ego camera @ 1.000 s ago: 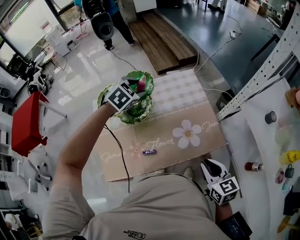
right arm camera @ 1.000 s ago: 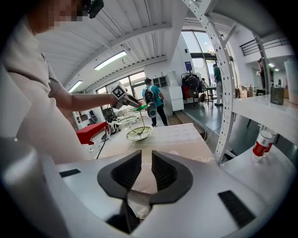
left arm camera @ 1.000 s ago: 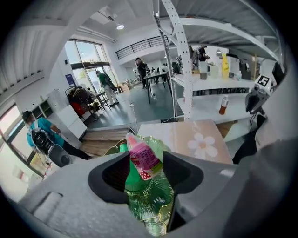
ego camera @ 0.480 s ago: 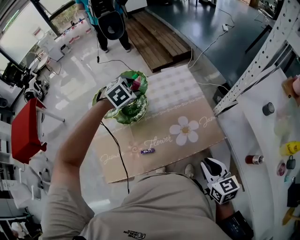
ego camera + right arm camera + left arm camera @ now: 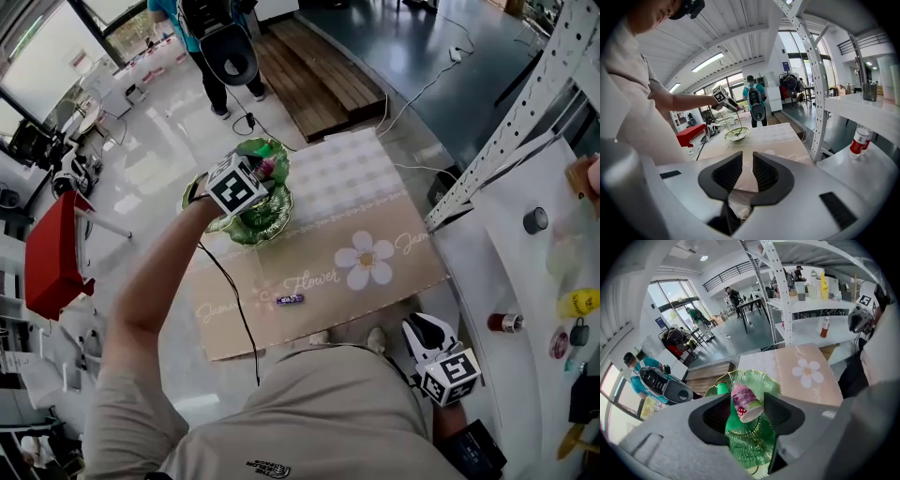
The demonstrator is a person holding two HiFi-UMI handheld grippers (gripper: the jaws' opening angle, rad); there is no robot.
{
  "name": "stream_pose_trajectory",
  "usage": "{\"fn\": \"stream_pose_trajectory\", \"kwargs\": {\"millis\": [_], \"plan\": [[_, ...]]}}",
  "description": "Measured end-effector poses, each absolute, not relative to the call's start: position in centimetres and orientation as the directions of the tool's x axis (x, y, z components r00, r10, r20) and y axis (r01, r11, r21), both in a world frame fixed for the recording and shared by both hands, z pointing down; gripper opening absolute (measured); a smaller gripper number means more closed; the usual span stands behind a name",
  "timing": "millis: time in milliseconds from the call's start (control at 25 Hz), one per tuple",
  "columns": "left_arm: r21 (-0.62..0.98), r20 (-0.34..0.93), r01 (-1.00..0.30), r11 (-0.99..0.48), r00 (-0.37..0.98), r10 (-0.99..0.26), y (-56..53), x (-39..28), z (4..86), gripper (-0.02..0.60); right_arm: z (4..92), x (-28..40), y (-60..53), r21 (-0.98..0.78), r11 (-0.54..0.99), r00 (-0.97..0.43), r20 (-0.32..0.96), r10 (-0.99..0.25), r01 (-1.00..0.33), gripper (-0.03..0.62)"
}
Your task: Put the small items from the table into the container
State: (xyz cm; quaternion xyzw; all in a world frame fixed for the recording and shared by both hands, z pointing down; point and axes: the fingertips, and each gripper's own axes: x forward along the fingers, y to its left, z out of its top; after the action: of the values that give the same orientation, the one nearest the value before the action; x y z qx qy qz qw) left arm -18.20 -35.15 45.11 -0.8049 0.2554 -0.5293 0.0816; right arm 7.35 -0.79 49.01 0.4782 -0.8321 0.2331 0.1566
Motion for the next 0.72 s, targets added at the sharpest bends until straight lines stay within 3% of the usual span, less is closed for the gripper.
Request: {"fn": "stream_pose_trajectory", "kwargs": {"millis": [320, 720], "plan": [[-0.399, 0.776, -0.423, -0.813, 0.317, -0.546, -34.3, -18.2, 43.0, 0.225, 48.9, 8.8, -1.5, -0.240, 0.501, -0.551, 0.467, -0.692, -0.832, 0.077], [-0.272, 0.600, -0.619, -0.737, 0.490, -0.632, -27.2, -15.6, 36.8, 0.225, 49.1, 10.3, -3.3, -0.250, 0.599, -0.637, 0.466, -0.614, -0.761, 0.077]]}}
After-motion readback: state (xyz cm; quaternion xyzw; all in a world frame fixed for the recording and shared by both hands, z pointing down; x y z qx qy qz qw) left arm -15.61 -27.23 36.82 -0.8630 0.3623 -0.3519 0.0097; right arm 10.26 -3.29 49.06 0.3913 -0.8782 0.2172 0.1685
